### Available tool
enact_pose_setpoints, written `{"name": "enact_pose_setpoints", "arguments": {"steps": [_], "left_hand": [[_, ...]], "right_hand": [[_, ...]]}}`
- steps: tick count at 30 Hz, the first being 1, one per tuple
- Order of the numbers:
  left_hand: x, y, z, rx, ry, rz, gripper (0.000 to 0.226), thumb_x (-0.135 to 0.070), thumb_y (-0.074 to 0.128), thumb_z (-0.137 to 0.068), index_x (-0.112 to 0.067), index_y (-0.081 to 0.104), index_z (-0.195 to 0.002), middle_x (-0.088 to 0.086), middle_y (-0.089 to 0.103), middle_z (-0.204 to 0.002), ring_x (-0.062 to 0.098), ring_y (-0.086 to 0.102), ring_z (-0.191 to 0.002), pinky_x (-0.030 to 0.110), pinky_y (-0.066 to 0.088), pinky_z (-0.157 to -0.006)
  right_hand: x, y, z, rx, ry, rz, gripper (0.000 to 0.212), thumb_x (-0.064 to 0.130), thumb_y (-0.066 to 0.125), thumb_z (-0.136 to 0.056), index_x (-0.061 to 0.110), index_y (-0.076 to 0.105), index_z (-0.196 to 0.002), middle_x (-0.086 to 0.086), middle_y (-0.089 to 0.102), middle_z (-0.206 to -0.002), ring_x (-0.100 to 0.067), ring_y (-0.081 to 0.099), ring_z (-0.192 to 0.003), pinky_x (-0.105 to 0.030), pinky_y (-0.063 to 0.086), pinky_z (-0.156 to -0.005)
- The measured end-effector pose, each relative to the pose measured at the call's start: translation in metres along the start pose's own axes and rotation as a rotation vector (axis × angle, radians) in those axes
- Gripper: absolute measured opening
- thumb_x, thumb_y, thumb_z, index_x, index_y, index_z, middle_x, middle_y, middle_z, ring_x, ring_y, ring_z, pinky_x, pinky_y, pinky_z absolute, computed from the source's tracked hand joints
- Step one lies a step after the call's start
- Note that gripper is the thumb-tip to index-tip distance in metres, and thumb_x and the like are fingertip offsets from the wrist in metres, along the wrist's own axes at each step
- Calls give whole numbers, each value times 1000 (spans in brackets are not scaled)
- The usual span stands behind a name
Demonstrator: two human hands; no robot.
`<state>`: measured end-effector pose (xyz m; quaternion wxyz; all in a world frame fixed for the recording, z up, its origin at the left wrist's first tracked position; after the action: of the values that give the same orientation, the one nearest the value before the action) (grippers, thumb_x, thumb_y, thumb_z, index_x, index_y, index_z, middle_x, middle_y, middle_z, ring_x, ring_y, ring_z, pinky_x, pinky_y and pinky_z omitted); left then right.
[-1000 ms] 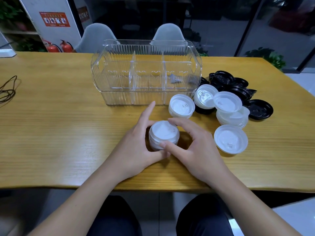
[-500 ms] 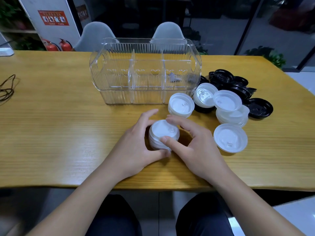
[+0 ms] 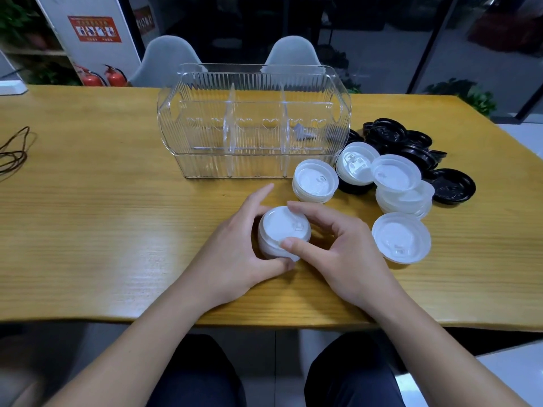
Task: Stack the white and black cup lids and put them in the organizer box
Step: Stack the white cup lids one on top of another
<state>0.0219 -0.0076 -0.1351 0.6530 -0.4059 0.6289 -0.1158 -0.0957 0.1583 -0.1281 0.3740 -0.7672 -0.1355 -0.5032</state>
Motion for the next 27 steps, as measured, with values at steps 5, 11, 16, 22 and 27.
{"name": "enact_pose_setpoints", "arguments": {"steps": [5, 11, 16, 22, 27], "left_hand": [[2, 0, -3, 19, -12, 13, 130, -48, 106, -74, -53, 25, -176, -45, 59, -141, -32, 43, -131, -5, 28, -104], [2, 1, 0, -14, -15, 36, 137, -49, 107, -73, -54, 18, -177, -45, 60, -140, -31, 45, -128, -6, 28, -102], [-4, 0, 1, -17, 28, 51, 128, -50, 104, -78, -54, 22, -176, -45, 60, -141, -24, 49, -136, -4, 32, -105], [-7, -6, 1, -73, 51, 97, 85, -60, 94, -83, -43, 57, -157, -31, 69, -143, -7, 61, -138, 27, 50, -118], [-5, -7, 1, -106, 27, 91, 72, -57, 94, -86, -42, 65, -150, -28, 71, -140, -2, 63, -137, 31, 52, -117]], "right_hand": [[4, 2, 0, 38, -10, 51, 59, 46, 91, -90, 40, 71, -146, 29, 72, -139, 6, 62, -137, -36, 50, -120], [10, -1, 4, -88, -27, 121, 56, 47, 96, -82, 36, 77, -134, 29, 77, -126, 9, 67, -127, -21, 52, -111], [10, 1, 5, -65, -29, 130, 65, 50, 95, -84, 35, 72, -143, 28, 74, -133, 7, 65, -131, -26, 52, -113], [11, -6, 0, -210, -82, 73, 39, 44, 75, -103, 27, 77, -138, 20, 77, -132, -4, 69, -129, -33, 55, -110], [3, -15, -22, -347, -234, 444, 27, 11, 69, -108, 15, 77, -133, 1, 75, -131, -27, 66, -122, -48, 52, -106]]}}
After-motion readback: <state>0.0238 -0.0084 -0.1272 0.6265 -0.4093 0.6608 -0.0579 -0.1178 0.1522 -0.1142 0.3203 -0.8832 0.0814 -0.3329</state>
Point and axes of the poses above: each hand's wrist, its own z-axis away from the middle knuckle, its own y-axis out of the palm, x = y × z, the point moved 6 cm from there along -z, towards the middle knuckle
